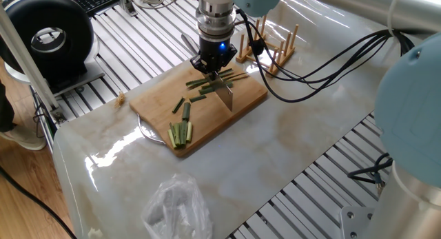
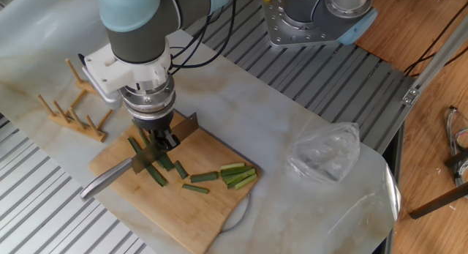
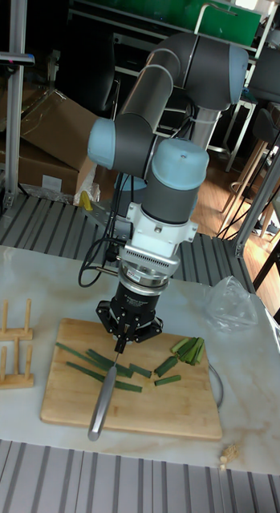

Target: Chop the green garlic

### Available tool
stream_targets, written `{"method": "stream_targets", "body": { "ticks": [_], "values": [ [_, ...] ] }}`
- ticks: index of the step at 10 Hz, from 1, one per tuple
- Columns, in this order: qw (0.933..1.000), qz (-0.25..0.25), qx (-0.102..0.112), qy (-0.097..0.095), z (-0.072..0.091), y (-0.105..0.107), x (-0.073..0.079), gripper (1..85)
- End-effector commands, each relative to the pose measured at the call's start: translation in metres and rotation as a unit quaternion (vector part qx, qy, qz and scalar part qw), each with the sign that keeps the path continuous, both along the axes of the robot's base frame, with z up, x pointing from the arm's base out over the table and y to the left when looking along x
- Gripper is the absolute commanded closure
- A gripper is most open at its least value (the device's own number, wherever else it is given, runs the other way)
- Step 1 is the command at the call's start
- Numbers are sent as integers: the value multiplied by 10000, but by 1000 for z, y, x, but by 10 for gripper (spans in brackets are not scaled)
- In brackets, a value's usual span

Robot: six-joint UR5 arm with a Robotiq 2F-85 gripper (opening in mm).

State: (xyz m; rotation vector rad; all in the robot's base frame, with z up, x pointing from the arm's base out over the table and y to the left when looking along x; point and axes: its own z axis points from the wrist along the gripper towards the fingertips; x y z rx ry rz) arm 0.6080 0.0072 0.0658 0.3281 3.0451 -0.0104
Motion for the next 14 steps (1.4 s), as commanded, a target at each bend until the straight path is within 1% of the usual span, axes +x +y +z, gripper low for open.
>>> {"method": "stream_targets", "body": {
  "ticks": [1, 6, 11, 14],
  "values": [
    [10000, -29, 52, 28, 1, 2, -2, 843],
    [9999, -15, 66, 74, -1, 0, -6, 843],
    [9998, -38, 129, 158, 2, 4, -15, 843],
    [9999, -15, 112, 120, -2, 3, -15, 843]
  ]
}}
